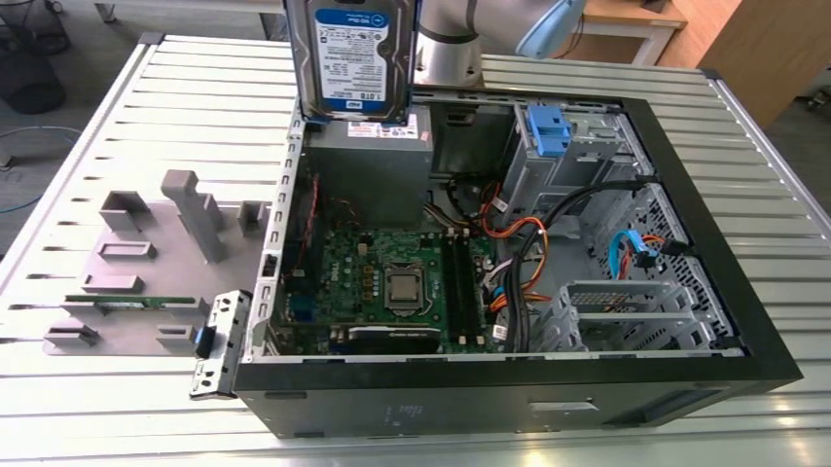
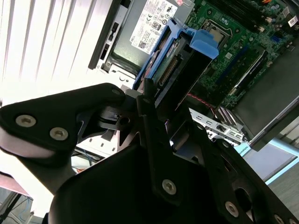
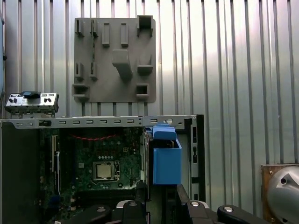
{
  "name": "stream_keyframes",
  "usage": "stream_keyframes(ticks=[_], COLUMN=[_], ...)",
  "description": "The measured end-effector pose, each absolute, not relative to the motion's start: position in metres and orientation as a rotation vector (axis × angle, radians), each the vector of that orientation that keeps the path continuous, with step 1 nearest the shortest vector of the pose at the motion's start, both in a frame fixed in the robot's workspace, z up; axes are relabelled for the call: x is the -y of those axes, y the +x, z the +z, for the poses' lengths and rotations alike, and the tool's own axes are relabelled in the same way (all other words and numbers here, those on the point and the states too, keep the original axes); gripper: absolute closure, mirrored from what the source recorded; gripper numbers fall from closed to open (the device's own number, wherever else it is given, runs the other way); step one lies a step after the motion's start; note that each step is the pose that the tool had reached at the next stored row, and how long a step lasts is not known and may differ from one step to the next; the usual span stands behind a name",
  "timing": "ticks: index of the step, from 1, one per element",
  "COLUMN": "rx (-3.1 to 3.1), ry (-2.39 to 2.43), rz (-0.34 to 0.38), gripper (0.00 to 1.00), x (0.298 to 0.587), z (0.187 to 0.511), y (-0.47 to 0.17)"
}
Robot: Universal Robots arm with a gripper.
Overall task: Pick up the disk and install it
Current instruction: 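Pick up the disk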
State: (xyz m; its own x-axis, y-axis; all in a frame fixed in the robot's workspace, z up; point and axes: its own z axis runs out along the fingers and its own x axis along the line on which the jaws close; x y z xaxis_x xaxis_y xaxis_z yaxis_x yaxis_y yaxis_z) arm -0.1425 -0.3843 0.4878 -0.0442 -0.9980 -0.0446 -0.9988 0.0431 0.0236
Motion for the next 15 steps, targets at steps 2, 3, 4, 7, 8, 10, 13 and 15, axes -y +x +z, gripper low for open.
stream_keyframes(ticks=[2,3,4,7,8,10,13,15], rx=[-2.257,-2.257,-2.257,-2.257,-2.257,-2.257,-2.257,-2.257], ry=[-2.161,-2.161,-2.161,-2.161,-2.161,-2.161,-2.161,-2.161], rz=[0.075,0.075,0.075,0.075,0.075,0.075,0.075,0.075], gripper=[0.65,0.65,0.65,0.65,0.65,0.65,0.65,0.65], x=[0.3844,0.3844,0.3844,0.3843,0.3843,0.3843,0.3844,0.3844], z=[0.4878,0.4878,0.4878,0.4878,0.4878,0.4877,0.4877,0.4877], y=[-0.1424,-0.1423,-0.1420,-0.1404,-0.1396,-0.1378,-0.1347,-0.1325])
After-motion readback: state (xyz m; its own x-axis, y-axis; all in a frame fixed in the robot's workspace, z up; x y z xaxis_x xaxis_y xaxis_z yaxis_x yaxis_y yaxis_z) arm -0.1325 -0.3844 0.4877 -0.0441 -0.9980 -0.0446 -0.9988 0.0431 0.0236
